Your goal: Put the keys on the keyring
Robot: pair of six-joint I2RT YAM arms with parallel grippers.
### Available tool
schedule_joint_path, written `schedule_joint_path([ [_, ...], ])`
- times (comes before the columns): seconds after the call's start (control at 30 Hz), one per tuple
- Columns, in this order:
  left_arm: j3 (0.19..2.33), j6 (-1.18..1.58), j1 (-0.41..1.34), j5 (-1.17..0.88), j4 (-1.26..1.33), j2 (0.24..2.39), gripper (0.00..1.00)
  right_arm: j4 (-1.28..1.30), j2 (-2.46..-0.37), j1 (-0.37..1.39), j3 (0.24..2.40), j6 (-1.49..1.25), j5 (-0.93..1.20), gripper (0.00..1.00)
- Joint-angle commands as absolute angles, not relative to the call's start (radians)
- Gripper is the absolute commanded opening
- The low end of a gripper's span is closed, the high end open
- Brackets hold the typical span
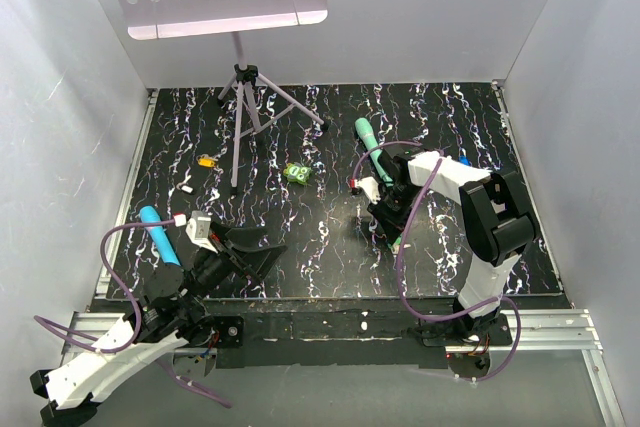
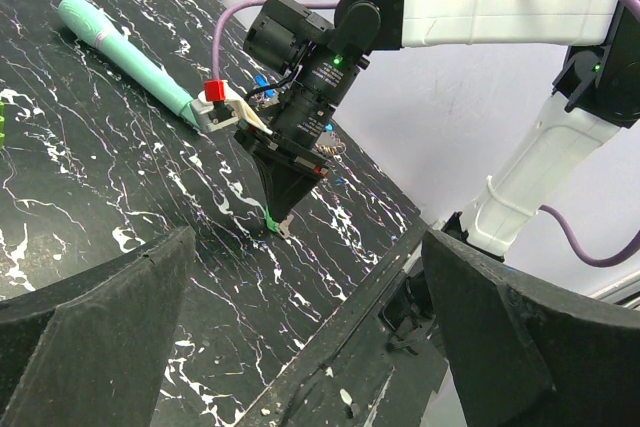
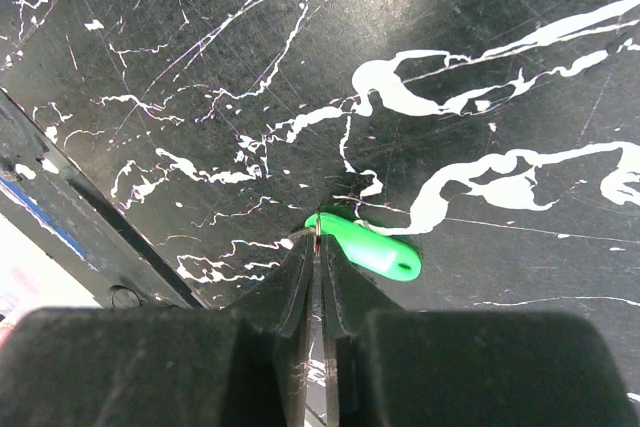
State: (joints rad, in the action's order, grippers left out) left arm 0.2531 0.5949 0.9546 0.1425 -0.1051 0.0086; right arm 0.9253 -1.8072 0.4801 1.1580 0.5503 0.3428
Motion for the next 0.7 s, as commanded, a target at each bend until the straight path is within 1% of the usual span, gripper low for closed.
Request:
schedule_joint_path([
  [0.0, 0.25, 0.595, 0.95, 0.146, -0.11, 0.003, 0.97, 0.939, -1.798, 0.486, 1.195, 0.546, 0.359, 0.14],
  [0.5, 0.262, 0.589, 0.95, 0.143, -0.11, 0.003, 0.97, 0.959, -1.726, 0.483, 1.215, 0.543, 0.356, 0.27],
  [0.67, 0.264, 0.591, 0.95, 0.138, -0.107, 0.003, 0.97, 0.979, -1.691, 0.472, 1.235, 0.545, 0.368, 0.29],
])
